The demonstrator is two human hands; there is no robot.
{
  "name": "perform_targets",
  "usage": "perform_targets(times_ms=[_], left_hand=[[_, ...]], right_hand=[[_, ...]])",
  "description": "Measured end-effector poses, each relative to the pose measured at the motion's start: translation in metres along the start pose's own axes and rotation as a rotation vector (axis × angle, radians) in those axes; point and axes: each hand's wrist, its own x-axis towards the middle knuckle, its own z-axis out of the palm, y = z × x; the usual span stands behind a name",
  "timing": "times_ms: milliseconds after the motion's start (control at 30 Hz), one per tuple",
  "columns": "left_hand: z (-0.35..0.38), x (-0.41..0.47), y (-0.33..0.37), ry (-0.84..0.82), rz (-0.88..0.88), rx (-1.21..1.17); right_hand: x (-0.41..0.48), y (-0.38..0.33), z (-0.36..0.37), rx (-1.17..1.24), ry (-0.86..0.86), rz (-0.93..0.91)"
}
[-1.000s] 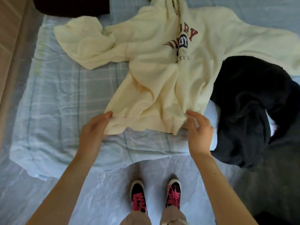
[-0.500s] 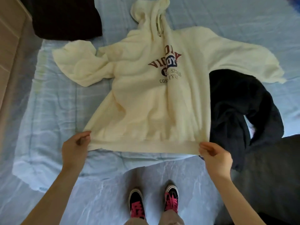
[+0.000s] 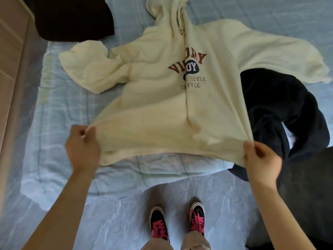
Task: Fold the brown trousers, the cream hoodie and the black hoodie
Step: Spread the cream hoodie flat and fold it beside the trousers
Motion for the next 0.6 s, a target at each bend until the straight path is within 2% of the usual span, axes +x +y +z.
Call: perform_targets(times_ms=[33,133,233,333,400,467,533,600], left_hand=[[-0.008,0.001,-0.009,0.004,-0.105,-0.006],[-0.015,-0.008,-0.032,-0.210,-0.306,0.142],[-0.010,-0.017,-0.026,-0.214,-0.289,0.038],[-0.003,-0.028,-0.016,-0.297,-0.230,-0.047],[-0.006,-0.031,-0.013,-0.310,-0.224,-0.101],[-0.017,-0.028,-0.018,-0.249,-0.244,-0.169],[-0.027,-0.024,-0.027,-0.224,-0.259,-0.116],[-0.029,-0.028,-0.025,-0.278,-0.226,0.033]], right_hand=[[-0.001,0.002,-0.009,0.022,0.029,0.023],[-0.004,0.013,-0.010,-0.073,-0.041,0.162],[-0.009,0.013,0.009,-0.053,-0.126,0.208],[-0.014,0.012,0.019,-0.059,-0.137,0.114],[-0.017,0.017,0.014,-0.096,-0.103,0.042],[-0.012,0.025,0.002,-0.120,-0.016,0.026],[-0.003,0.032,-0.007,-0.179,0.018,0.084],[-0.003,0.025,-0.006,-0.298,-0.064,0.109]])
